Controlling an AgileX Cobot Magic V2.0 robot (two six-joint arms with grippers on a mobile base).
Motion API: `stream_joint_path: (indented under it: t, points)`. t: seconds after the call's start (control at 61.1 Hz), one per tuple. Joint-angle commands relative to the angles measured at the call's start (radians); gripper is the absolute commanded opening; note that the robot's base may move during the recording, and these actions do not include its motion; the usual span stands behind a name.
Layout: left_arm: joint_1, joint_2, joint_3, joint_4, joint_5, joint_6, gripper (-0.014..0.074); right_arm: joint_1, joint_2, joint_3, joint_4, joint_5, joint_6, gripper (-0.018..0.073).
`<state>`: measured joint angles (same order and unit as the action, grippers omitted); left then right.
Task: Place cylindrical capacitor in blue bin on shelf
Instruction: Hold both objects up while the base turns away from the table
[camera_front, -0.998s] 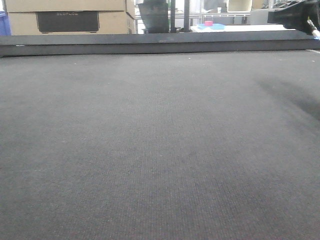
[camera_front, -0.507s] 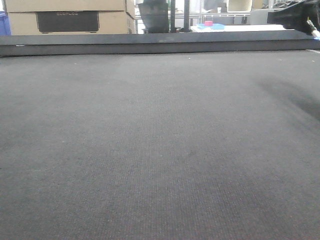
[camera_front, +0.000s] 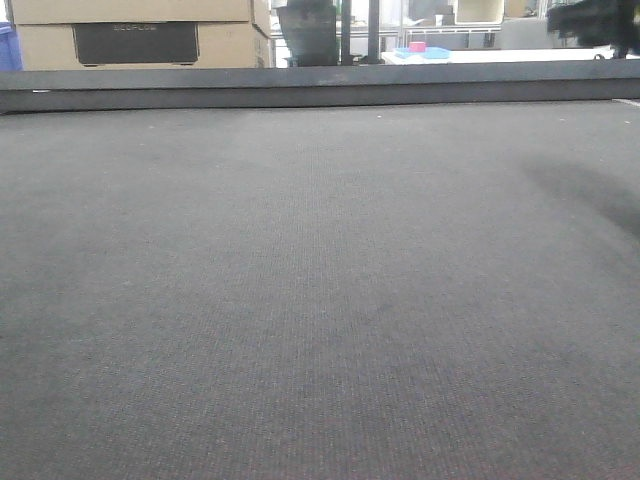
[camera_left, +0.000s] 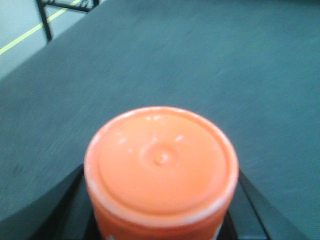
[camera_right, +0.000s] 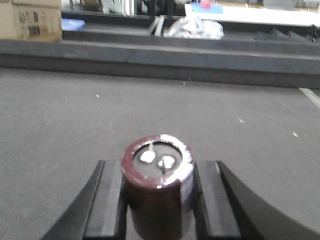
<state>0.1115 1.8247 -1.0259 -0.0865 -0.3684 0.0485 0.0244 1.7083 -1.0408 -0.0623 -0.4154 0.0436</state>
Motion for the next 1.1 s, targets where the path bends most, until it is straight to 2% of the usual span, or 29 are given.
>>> stream_joint_path:
  t: [0.0,0.164,0.262,0.376,0.524,0.753,0.916,1.08]
  points:
    - [-0.037,-0.096,-0.009,0.015,0.087,-0.007,-0.0111,-0.002,-0.084,-0.006,-0.005,0.117,0.001,-0.0165]
    - [-0.113,-0.232,-0.044,0.015,0.312,-0.007,-0.0111,0.0,-0.214,-0.006,-0.005,0.337,0.001,-0.0165]
    - [-0.165,-0.302,-0.073,0.015,0.444,-0.007,-0.0111,0.0,-0.292,-0.006,0.04,0.457,0.001,-0.0165]
    - [-0.218,-0.368,-0.095,0.015,0.537,-0.007,-0.0111,0.0,-0.379,-0.006,0.085,0.573,0.001,-0.0165]
    - [-0.274,-0.482,-0.097,0.015,0.625,-0.007,-0.0111,0.0,-0.495,0.003,0.093,0.693,0.001,-0.0162]
    - [-0.29,-0.685,-0.076,0.026,0.838,-0.007,-0.0111,0.0,-0.706,0.14,0.093,0.768,0.001,-0.0162]
    - [-0.29,-0.827,-0.006,0.066,0.912,-0.007,-0.0111,0.0,-0.873,0.24,0.093,0.854,0.001,-0.0162]
    - [-0.29,-0.948,0.059,0.102,0.965,-0.007,-0.0111,0.031,-1.0,0.246,0.074,0.92,0.001,-0.0162]
